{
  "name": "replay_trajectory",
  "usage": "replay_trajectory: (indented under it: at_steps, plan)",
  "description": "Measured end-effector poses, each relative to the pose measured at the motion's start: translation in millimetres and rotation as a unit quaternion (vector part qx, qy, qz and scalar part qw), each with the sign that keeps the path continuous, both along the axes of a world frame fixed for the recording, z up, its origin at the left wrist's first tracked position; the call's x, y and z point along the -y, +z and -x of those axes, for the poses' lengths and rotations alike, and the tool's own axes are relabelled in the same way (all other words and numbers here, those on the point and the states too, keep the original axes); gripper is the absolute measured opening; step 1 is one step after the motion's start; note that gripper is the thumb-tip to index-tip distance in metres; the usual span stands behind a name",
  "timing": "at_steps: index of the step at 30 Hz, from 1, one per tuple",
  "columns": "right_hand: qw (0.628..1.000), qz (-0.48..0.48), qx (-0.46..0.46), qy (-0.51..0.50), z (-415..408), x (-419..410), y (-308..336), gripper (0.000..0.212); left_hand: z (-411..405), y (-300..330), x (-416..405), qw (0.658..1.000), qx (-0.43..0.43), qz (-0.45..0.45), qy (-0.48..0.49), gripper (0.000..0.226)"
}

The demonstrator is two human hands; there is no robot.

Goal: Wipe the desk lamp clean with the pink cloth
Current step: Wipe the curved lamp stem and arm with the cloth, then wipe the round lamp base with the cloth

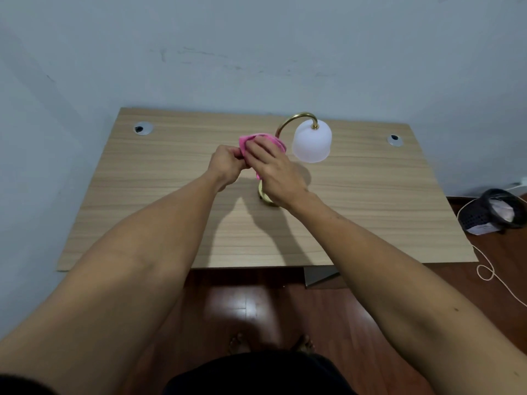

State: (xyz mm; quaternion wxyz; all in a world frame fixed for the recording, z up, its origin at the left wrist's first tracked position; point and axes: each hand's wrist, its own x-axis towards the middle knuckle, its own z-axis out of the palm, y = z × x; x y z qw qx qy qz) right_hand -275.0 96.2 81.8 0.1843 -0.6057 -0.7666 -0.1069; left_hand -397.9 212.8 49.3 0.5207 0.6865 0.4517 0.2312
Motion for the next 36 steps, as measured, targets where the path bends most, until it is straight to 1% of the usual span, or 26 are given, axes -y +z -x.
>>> replay_trajectory:
  at_steps: [1, 2, 4, 5, 7, 8, 9, 11, 12, 13, 14, 16, 18, 20, 21, 23, 24, 25, 27, 28, 30, 31, 33, 34, 36]
  plan:
    - [1.0, -0.008, 0.014, 0.005, -1.7, 3.9, 0.3, 0.058, 0.2, 0.3, -0.2, 1.0, 0.003, 0.001, 0.0, 0.016]
    - [1.0, -0.022, -0.008, -0.005, -3.2, 8.9, 1.1, 0.057, 0.2, 0.6, -0.6, 1.0, 0.01, 0.008, -0.003, 0.018]
    - [0.991, -0.058, -0.103, -0.066, -4.3, 19.8, -1.9, 0.053, -0.9, 1.5, 0.0, 1.0, 0.018, 0.021, 0.0, 0.022]
    - [0.985, -0.058, -0.137, -0.089, -5.3, 24.8, -4.4, 0.054, -1.1, 1.5, -0.4, 1.0, 0.018, 0.023, 0.004, 0.025]
    - [0.976, -0.011, -0.18, -0.119, -7.9, 34.1, -11.4, 0.053, -1.6, 2.0, -1.7, 0.999, 0.017, 0.028, 0.002, 0.027]
    - [0.964, 0.007, -0.223, -0.145, -11.0, 36.4, -14.6, 0.048, -1.3, 1.9, -2.5, 0.999, 0.015, 0.029, 0.0, 0.027]
    - [0.941, 0.007, -0.277, -0.193, -14.5, 37.1, -16.3, 0.044, -0.6, 2.1, -2.7, 0.999, 0.014, 0.03, -0.002, 0.025]
    - [0.88, -0.018, -0.374, -0.29, -17.9, 38.8, -13.2, 0.044, 1.3, 2.8, -2.3, 0.999, 0.013, 0.032, 0.0, 0.023]
    - [0.868, -0.045, -0.393, -0.301, -16.9, 40.4, -9.8, 0.044, 1.8, 3.4, -1.6, 0.999, 0.014, 0.03, -0.002, 0.022]
    - [0.875, -0.071, -0.386, -0.284, -14.3, 41.0, -7.4, 0.044, 1.5, 4.0, -1.0, 0.999, 0.015, 0.027, -0.007, 0.021]
    - [0.893, -0.089, -0.362, -0.251, -10.9, 41.2, -4.6, 0.044, 1.1, 4.2, -0.7, 1.0, 0.016, 0.023, -0.01, 0.02]
    - [0.93, -0.105, -0.3, -0.182, -10.5, 33.9, -2.4, 0.048, 1.1, 4.5, -0.2, 1.0, 0.017, 0.015, -0.009, 0.02]
    - [0.953, -0.106, -0.24, -0.149, -11.4, 24.8, -8.2, 0.049, 1.8, 4.4, 0.7, 1.0, 0.02, 0.004, -0.008, 0.022]
    - [0.966, -0.078, -0.197, -0.149, -11.7, 21.0, -13.3, 0.059, 1.0, 4.3, 1.5, 1.0, 0.015, -0.007, -0.012, 0.022]
    - [0.967, -0.056, -0.193, -0.155, -14.1, 20.0, -19.5, 0.059, 0.5, 4.5, 1.6, 1.0, 0.012, -0.012, -0.015, 0.022]
    - [0.961, -0.003, -0.216, -0.175, -16.8, 25.0, -27.9, 0.043, 0.0, 5.5, -0.4, 1.0, 0.002, -0.021, -0.018, 0.02]
    - [0.948, 0.026, -0.251, -0.194, -18.2, 28.1, -33.0, 0.033, 0.2, 5.8, -1.7, 0.999, -0.003, -0.026, -0.019, 0.019]
    - [0.933, 0.056, -0.284, -0.216, -20.5, 31.6, -38.7, 0.029, 0.6, 5.8, -3.0, 0.999, -0.008, -0.028, -0.021, 0.019]
    - [0.89, 0.119, -0.339, -0.28, -25.9, 42.9, -49.3, 0.036, 1.2, 5.3, -4.1, 0.999, -0.012, -0.023, -0.02, 0.019]
    - [0.862, 0.136, -0.377, -0.312, -29.3, 49.0, -54.7, 0.04, 0.7, 4.3, -4.0, 1.0, -0.005, -0.018, -0.014, 0.019]
    - [0.813, 0.129, -0.445, -0.353, -34.4, 60.9, -57.0, 0.041, -1.0, 1.3, -1.8, 1.0, 0.016, -0.013, 0.019, 0.021]
    - [0.798, 0.121, -0.462, -0.367, -37.6, 64.2, -57.7, 0.042, -1.9, -0.2, 1.0, 0.999, 0.026, -0.007, 0.042, 0.024]
    - [0.778, 0.103, -0.476, -0.396, -45.9, 67.4, -56.5, 0.046, -5.3, -5.0, 9.5, 0.996, 0.042, 0.018, 0.073, 0.027]
    - [0.77, 0.098, -0.478, -0.412, -50.3, 67.8, -56.9, 0.047, -8.0, -10.1, 14.1, 0.996, 0.037, 0.032, 0.078, 0.027]
    - [0.758, 0.091, -0.482, -0.43, -60.3, 65.0, -59.2, 0.047, -15.5, -22.6, 21.7, 0.995, 0.008, 0.062, 0.072, 0.035]
